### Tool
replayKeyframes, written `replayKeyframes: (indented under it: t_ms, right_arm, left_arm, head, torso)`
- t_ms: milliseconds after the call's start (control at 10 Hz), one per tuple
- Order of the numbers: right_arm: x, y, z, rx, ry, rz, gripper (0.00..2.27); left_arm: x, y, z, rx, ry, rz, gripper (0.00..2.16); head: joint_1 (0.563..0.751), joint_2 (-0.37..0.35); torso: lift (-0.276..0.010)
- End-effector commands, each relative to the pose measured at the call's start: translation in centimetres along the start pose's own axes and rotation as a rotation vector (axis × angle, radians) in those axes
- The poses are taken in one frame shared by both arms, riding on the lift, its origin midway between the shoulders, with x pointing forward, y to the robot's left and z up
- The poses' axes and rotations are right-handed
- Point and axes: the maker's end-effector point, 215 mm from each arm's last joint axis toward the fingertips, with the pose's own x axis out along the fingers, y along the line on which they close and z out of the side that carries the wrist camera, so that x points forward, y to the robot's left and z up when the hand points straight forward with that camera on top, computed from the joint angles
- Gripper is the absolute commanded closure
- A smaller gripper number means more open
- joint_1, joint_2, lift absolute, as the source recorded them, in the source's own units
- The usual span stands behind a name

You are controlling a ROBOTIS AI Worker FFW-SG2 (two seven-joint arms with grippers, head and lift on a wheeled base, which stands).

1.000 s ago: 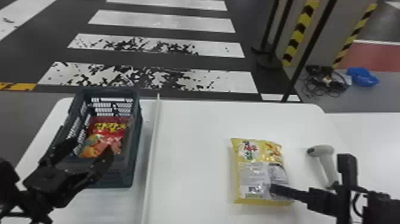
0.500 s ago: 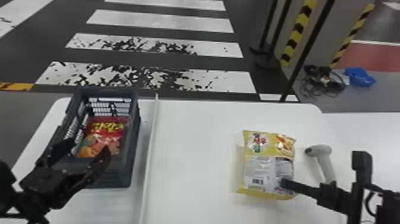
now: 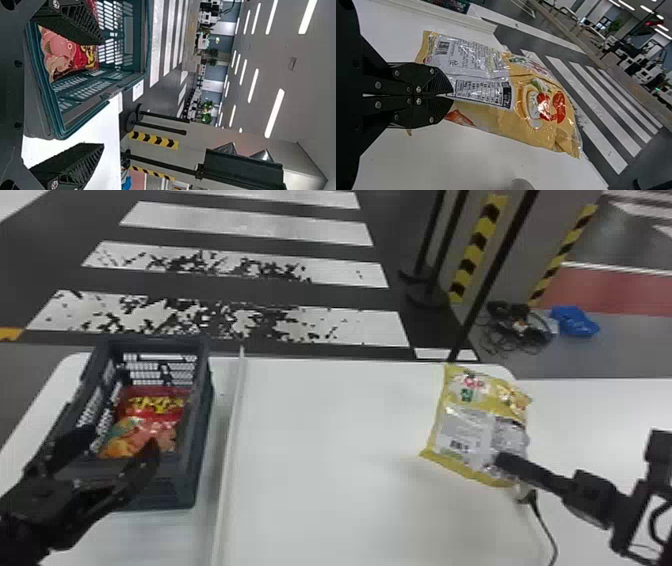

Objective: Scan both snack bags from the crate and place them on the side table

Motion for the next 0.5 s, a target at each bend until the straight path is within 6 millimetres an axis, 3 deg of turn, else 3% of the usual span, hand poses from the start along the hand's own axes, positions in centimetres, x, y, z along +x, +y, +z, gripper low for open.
replayKeyframes:
  t_ms: [0,100,400]
  right_arm:
    - [-2.0,-1.2,3.6,0.023,-0.092,-0.014,2.26]
    - [-3.1,-2.6,5.4,0.02,-0.147,-0.051,2.26]
    - [-6.1,-9.6,11.0,-0.052,-0.366,-0.288,2.26]
  left_arm:
    - [0.0,0.0,0.0,0.0,0.0,0.0,0.08]
    - [0.0,0.0,0.1,0.002,-0.001,-0.001,0.08]
    - [0.0,-0.2,0.1,0.002,-0.002,-0.005,0.08]
  head:
    - [0.695,-0.194]
    - [0.695,-0.229]
    - [0.695,-0.324]
  torso:
    - [-0.095]
    - [-0.095]
    - [-0.095]
